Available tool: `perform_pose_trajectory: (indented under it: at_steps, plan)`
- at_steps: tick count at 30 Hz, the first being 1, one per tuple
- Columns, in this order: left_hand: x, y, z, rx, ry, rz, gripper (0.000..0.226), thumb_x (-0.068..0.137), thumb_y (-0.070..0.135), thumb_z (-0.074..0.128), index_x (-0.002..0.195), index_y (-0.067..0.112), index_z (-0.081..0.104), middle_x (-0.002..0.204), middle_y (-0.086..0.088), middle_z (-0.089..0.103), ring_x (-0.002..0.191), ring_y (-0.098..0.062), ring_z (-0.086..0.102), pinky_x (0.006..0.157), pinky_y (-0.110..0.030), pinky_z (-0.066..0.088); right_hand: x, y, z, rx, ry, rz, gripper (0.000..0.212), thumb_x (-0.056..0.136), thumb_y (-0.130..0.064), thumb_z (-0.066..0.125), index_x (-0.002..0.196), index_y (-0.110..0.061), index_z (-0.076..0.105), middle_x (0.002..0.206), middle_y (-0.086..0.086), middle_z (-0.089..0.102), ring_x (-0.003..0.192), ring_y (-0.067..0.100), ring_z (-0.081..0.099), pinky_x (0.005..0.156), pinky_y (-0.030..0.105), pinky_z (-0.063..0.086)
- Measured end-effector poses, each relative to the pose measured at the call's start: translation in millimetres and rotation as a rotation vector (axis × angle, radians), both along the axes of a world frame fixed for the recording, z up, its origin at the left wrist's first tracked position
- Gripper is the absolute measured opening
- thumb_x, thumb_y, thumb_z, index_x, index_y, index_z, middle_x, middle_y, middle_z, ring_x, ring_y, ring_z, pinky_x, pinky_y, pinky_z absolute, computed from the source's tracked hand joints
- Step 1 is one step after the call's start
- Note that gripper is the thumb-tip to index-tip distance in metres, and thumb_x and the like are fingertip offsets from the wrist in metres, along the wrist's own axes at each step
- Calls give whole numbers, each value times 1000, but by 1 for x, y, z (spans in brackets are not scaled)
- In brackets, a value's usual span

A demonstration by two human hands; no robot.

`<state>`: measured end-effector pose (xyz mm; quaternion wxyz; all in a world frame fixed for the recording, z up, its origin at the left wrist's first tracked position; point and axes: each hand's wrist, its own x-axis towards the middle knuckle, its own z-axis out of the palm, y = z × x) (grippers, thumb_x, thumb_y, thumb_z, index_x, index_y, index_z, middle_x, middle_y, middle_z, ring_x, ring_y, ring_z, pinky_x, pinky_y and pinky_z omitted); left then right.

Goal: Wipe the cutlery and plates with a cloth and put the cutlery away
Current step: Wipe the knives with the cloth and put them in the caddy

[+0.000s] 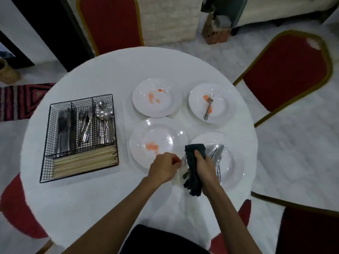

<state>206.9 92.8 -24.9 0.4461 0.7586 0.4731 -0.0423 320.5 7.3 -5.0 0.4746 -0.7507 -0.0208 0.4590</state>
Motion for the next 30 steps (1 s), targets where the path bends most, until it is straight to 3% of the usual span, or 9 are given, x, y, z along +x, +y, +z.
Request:
perform_pose_trajectory:
  at_steps: [4, 6, 10, 13, 16, 24, 27, 30]
  plan:
    - [40, -54, -7, 228, 134, -124, 26, 97, 33, 58, 105, 12, 71, 105, -6, 70, 94, -25, 67, 74, -31, 52, 29, -48, 0, 9, 5, -41, 31, 105, -30, 48, 109, -5, 65, 83, 18, 67, 72, 29, 65, 59, 33, 54]
    - [46, -67, -12, 346, 227, -167, 26, 97, 32, 58, 114, 13, 63, 115, -7, 64, 101, -27, 65, 76, -32, 47, 35, -68, -1, -2, 9, -51, 30, 105, -31, 49, 107, -6, 66, 88, 18, 69, 75, 26, 65, 63, 34, 54]
    - [51, -78, -20, 433, 331, -197, 30, 98, 33, 57, 121, 14, 53, 120, -8, 54, 101, -25, 65, 72, -30, 41, 49, -98, -1, 1, 2, -35, 31, 104, -32, 50, 107, -6, 67, 85, 13, 65, 76, 25, 60, 70, 37, 49]
    - [54, -82, -24, 448, 388, -173, 45, 96, 37, 59, 130, 11, 48, 120, -9, 52, 99, -25, 65, 74, -30, 47, 55, -110, 2, 13, 13, -23, 29, 104, -31, 51, 104, -8, 67, 85, 13, 63, 76, 25, 58, 70, 39, 49]
    - [61, -83, -21, 397, 409, -130, 47, 95, 36, 60, 132, 10, 46, 116, -7, 64, 103, -26, 67, 76, -30, 47, 62, -114, 6, 28, 13, 10, 29, 104, -32, 51, 105, -7, 66, 85, 14, 62, 76, 25, 58, 70, 39, 50]
    - [56, -87, -22, 153, 428, -42, 33, 91, 43, 62, 101, 12, 65, 107, -9, 69, 100, -28, 66, 79, -34, 48, 75, -120, 11, 74, 20, 39, 31, 107, -29, 45, 100, -5, 64, 74, 7, 65, 60, 16, 61, 54, 25, 52]
    - [51, -89, -21, 36, 336, 29, 25, 91, 42, 63, 86, 18, 62, 99, -5, 71, 97, -24, 66, 78, -32, 48, 76, -119, 6, 71, 7, 54, 35, 107, -34, 45, 106, -5, 66, 81, 10, 67, 67, 19, 64, 59, 29, 53]
    - [39, -93, -12, -90, 132, 176, 24, 95, 36, 59, 87, 15, 66, 78, 4, 76, 78, -12, 70, 73, -28, 57, 74, -117, 3, 49, 17, 25, 42, 107, -44, 38, 99, -14, 67, 98, 9, 72, 89, 23, 69, 80, 36, 58]
